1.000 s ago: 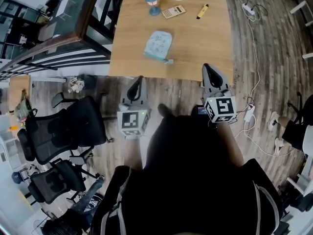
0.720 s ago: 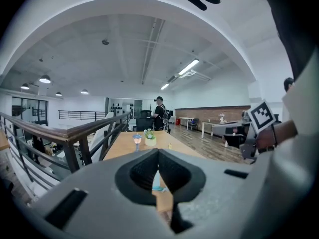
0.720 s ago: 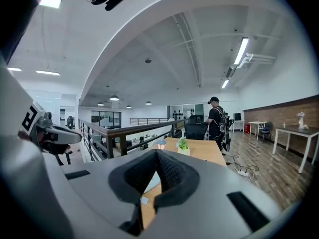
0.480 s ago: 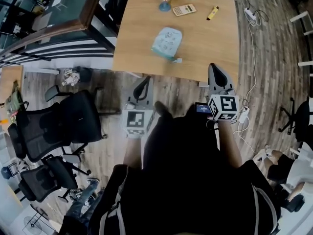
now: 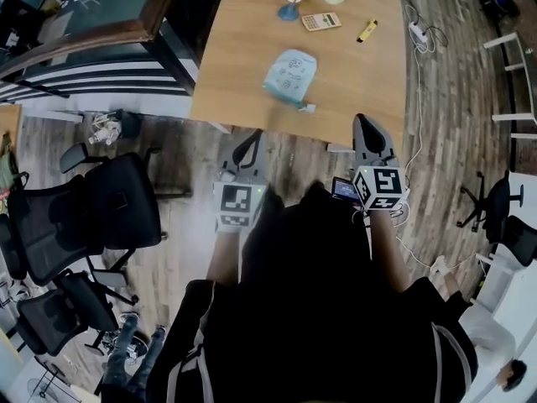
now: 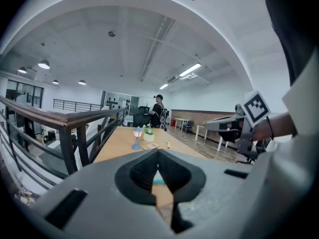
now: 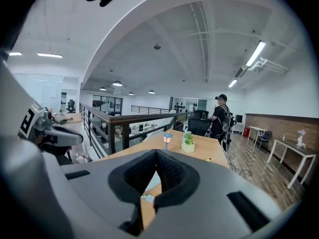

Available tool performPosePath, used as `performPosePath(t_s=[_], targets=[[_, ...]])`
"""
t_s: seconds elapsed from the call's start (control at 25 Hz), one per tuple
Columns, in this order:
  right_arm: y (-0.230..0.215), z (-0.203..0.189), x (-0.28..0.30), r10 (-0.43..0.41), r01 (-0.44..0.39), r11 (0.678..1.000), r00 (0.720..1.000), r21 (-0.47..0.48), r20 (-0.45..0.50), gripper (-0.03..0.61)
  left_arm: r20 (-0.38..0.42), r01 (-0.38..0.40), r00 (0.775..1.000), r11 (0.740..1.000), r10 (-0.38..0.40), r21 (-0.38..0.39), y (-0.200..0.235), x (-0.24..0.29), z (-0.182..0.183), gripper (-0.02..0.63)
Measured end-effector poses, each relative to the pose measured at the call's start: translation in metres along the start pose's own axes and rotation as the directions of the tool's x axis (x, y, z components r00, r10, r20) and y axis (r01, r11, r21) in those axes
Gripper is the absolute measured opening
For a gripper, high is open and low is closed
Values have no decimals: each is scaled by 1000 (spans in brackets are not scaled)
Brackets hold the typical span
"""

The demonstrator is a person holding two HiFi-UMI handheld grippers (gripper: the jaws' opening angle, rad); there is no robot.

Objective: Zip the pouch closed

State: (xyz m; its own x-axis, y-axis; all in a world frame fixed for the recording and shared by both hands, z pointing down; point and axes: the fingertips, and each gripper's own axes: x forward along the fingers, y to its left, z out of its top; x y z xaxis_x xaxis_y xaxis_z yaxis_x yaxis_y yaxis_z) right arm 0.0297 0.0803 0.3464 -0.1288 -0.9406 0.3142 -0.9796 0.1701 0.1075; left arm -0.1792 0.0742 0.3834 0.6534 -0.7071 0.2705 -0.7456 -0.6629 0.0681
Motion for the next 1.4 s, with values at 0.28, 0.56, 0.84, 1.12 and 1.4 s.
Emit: performPosePath(t_s=[0.28, 0.56, 0.84, 1.12, 1.4], targets=[[6, -2, 3, 4, -5, 999, 999, -33, -39, 14, 10, 33, 999, 999, -33, -29, 5, 13, -1, 0], [-14, -20, 13, 19, -19, 1000, 998, 8, -65, 14, -34, 39, 999, 999, -40, -30, -7, 39, -7, 0], [-53, -33, 47, 58, -49, 993, 995, 104, -83, 14, -120, 1, 993, 1000, 0, 7, -6, 67, -3, 0], [-92, -76, 76, 137, -109, 968, 984, 225, -112, 14, -282, -30, 958, 997, 50, 75, -9, 109, -18, 0], [-105, -133, 106, 269, -211, 933, 947, 292, -173, 14, -357, -58, 930, 995, 83, 82, -20, 148, -31, 0]])
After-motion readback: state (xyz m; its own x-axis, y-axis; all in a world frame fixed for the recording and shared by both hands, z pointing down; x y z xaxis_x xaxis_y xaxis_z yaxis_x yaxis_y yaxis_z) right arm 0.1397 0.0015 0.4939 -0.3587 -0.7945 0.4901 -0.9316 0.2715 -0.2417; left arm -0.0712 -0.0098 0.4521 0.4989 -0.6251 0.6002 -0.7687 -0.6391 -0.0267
